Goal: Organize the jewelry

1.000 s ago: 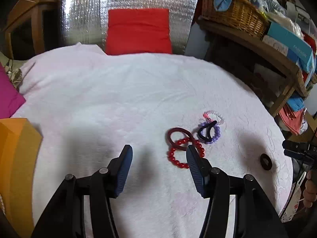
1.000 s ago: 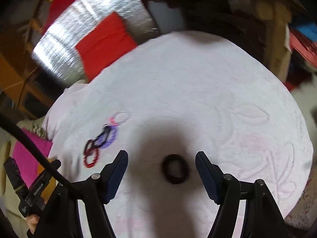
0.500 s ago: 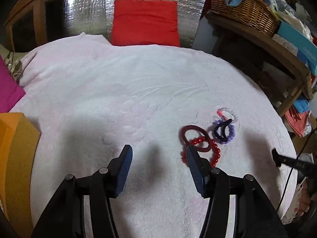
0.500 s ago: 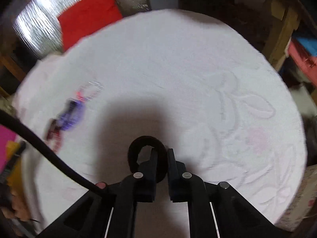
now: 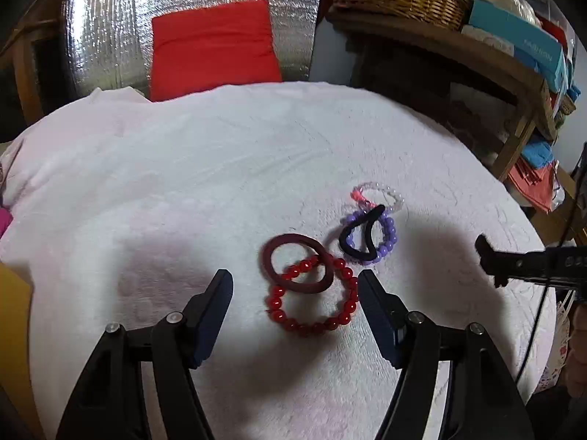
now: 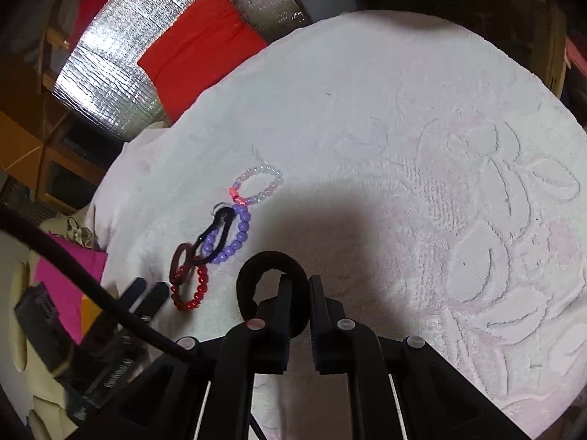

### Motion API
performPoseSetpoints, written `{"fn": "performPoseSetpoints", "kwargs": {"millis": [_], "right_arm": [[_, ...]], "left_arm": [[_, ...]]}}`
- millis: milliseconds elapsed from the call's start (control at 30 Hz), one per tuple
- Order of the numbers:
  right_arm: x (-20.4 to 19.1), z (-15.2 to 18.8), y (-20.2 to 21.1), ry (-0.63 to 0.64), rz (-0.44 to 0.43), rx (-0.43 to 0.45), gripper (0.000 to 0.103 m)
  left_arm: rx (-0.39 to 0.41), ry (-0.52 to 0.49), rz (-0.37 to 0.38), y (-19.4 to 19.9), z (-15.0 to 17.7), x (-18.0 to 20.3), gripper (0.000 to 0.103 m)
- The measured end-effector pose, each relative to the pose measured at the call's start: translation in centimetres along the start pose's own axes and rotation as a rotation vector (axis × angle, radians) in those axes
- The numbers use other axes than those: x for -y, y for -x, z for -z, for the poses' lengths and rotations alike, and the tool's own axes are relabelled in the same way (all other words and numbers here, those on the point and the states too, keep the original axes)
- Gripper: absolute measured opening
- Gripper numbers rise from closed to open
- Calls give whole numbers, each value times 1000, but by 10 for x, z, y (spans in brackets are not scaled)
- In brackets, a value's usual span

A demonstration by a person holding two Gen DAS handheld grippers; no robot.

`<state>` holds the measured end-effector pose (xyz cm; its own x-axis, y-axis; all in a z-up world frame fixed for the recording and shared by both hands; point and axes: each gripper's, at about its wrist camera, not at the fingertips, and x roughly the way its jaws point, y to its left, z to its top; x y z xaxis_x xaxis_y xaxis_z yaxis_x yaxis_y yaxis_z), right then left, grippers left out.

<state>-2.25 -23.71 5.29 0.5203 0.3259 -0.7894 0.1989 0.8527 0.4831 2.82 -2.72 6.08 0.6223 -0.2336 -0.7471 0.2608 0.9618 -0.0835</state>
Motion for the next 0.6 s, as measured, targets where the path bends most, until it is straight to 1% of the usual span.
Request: {"fn": "performPoseSetpoints", "kwargs": {"millis": [100,133,200,233,267,300,367,433,467,600], "right_arm": [[-4,0,-4,-3,-10,4,9],[-5,0,-5,-3,-10,4,9],[-4,0,-5,-4,-14,-5,9],[-5,1,-7,-6,-15,-10,9],[-6,1,-9,-5,-18,-17,9],[-7,1,-10,-1,-19,-20,9],[-13,2,-13,14,-15,-19,9],[-15,4,-11,27,-16,-18,9],[-18,5,-11,33,-19,-15,9],[-25,8,-10,50,-31,-10,9]], "left_arm": [[-17,16,2,-11,-1,1,71],[-11,24,3,-13,-2,1,69],[-6,29,8,-15,-1,1,58],[-11,31,16,-17,-2,0,46],[-21,35,19,-20,-2,0,38],[-28,38,17,-21,-3,-1,35],[-30,50,15,-21,-2,-5,21],[-29,70,21,-17,-3,-11,13],[-31,83,23,-13,-3,-15,11],[-22,110,13,-1,-1,-27,10]]}}
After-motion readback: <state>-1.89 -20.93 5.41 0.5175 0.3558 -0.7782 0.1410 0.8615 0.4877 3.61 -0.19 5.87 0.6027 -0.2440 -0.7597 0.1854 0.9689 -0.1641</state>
